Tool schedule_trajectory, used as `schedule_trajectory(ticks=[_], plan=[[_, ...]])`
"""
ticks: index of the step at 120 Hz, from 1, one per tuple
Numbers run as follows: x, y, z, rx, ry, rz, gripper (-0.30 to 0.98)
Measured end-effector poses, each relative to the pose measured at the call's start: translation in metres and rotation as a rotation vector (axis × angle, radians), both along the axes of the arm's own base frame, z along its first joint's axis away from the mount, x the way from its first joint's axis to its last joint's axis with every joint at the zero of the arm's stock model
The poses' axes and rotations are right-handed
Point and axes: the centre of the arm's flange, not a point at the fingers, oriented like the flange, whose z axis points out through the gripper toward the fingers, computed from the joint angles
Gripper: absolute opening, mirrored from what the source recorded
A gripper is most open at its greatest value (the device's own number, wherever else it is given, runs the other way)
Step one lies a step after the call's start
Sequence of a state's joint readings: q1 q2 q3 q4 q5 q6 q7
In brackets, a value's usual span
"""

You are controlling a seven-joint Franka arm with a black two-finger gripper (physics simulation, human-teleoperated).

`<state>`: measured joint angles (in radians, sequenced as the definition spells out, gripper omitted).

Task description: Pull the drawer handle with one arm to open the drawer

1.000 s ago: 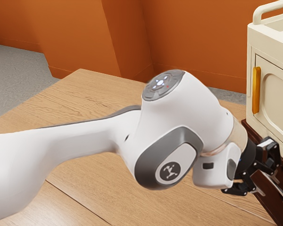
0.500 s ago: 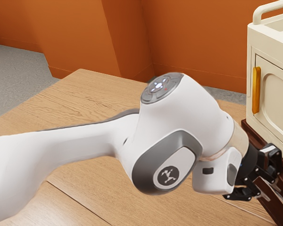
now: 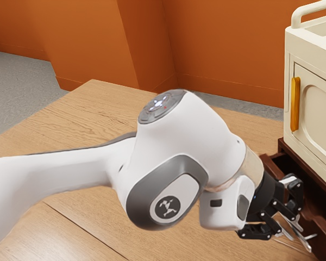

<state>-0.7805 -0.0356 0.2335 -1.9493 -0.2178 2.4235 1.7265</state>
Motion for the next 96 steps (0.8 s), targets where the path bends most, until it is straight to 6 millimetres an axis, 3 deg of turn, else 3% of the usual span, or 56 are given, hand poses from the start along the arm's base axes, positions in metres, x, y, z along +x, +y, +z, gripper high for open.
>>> schedule_trajectory(ticks=[71, 96], plan=[[-0.035, 0.026, -0.012, -0.012, 0.027, 0.007, 0.03], [-0.046, 0.036, -0.005, -0.029, 0.016, 0.011, 0.01]])
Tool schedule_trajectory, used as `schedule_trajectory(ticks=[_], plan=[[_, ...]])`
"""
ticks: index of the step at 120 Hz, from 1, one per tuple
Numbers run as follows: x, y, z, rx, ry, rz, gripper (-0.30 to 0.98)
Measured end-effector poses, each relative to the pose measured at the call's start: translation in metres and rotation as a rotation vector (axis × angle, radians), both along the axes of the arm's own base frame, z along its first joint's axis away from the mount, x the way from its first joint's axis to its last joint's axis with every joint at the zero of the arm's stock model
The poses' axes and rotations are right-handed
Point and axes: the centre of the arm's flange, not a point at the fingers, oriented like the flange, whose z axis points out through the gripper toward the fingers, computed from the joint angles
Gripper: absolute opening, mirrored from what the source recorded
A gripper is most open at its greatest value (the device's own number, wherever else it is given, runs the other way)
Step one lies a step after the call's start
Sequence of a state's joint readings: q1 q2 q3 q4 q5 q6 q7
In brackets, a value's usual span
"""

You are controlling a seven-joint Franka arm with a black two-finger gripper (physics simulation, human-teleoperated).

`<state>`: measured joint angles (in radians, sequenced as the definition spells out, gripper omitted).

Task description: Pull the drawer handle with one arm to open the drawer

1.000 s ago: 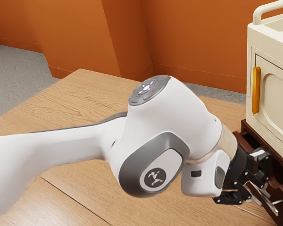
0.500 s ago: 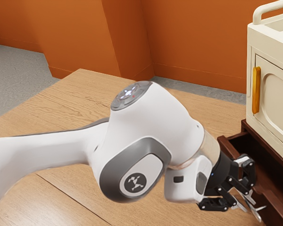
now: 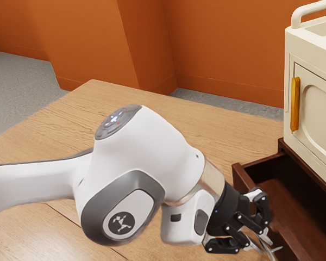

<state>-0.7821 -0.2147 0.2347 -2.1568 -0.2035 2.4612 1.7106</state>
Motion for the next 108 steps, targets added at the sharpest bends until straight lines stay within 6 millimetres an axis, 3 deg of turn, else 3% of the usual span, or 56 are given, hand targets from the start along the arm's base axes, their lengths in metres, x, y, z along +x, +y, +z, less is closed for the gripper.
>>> schedule_trajectory(ticks=[108], plan=[[-0.039, 0.042, -0.003, 0.001, -0.003, 0.009, 0.02]])
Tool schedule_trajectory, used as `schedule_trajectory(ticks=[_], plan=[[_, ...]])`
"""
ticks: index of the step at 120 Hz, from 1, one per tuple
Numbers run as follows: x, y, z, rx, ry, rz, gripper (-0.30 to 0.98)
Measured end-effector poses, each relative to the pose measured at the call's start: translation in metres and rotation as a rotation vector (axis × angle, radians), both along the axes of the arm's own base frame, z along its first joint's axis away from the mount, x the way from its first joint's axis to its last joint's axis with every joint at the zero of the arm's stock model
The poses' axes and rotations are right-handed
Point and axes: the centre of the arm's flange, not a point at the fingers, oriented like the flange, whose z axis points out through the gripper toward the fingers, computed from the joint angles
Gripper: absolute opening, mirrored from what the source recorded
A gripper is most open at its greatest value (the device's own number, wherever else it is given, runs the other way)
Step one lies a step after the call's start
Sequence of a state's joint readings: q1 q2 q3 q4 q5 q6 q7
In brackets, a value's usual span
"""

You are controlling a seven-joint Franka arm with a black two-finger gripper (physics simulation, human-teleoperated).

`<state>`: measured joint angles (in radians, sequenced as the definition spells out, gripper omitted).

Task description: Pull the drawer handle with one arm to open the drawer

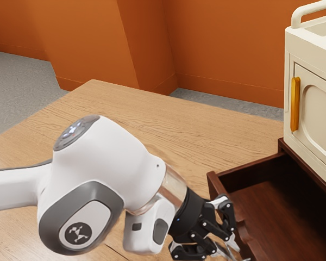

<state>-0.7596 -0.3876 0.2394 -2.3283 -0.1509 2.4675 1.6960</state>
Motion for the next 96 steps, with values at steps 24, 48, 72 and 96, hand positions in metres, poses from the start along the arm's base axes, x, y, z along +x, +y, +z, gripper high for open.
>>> schedule_trajectory(ticks=[24, 48, 72, 96], plan=[[-0.003, 0.012, 0.002, -0.001, -0.006, 0.015, 0.02], [-0.009, 0.015, 0.013, -0.007, -0.029, 0.010, 0.03], [-0.034, 0.010, 0.068, -0.037, -0.111, -0.037, 0.22], [0.005, 0.091, 0.144, 0.128, 0.011, 0.068, 0.49]])
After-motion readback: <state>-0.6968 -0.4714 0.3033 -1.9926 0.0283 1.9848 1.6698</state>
